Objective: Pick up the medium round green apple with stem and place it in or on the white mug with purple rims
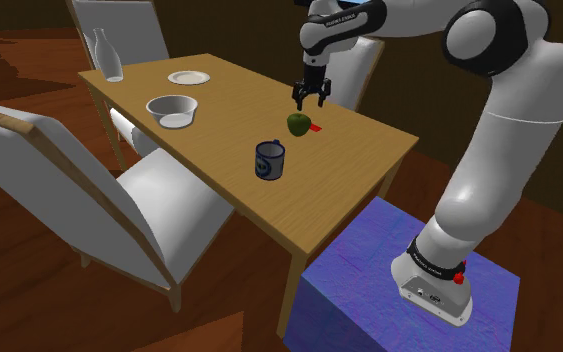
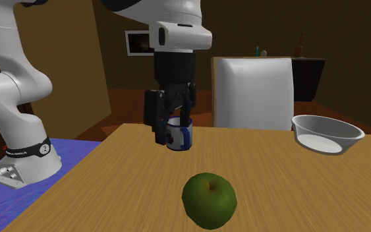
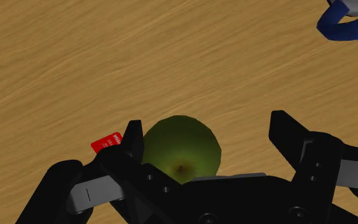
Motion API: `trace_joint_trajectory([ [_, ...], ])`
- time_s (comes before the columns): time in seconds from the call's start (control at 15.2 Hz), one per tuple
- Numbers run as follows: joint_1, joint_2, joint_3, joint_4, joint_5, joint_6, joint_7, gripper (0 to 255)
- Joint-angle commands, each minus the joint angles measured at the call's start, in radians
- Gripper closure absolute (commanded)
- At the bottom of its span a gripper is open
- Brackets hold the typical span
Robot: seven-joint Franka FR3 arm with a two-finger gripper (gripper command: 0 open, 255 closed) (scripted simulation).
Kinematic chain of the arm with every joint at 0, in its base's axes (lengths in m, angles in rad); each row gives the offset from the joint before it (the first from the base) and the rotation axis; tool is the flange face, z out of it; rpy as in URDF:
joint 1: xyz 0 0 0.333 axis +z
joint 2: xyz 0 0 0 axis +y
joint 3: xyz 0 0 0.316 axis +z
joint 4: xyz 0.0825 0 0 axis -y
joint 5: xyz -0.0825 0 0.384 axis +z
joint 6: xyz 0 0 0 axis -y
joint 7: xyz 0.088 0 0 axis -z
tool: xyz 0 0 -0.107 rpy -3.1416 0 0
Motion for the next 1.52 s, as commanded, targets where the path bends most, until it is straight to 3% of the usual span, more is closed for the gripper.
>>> trace_joint_trajectory([
  [0.0, -0.009, 0.079, -0.005, 0.082, 0.006, 0.009, -0.002, 0],
  [0.4, -0.044, 0.302, -0.018, 0.377, 0.028, -0.028, -0.01, 0],
  [0.92, -0.045, 0.328, -0.017, 0.315, 0.03, 0.06, -0.012, 0],
  [1.39, -0.045, 0.328, -0.017, 0.316, 0.03, 0.06, -0.012, 0],
  [1.45, -0.045, 0.328, -0.017, 0.316, 0.03, 0.06, -0.012, 255],
])
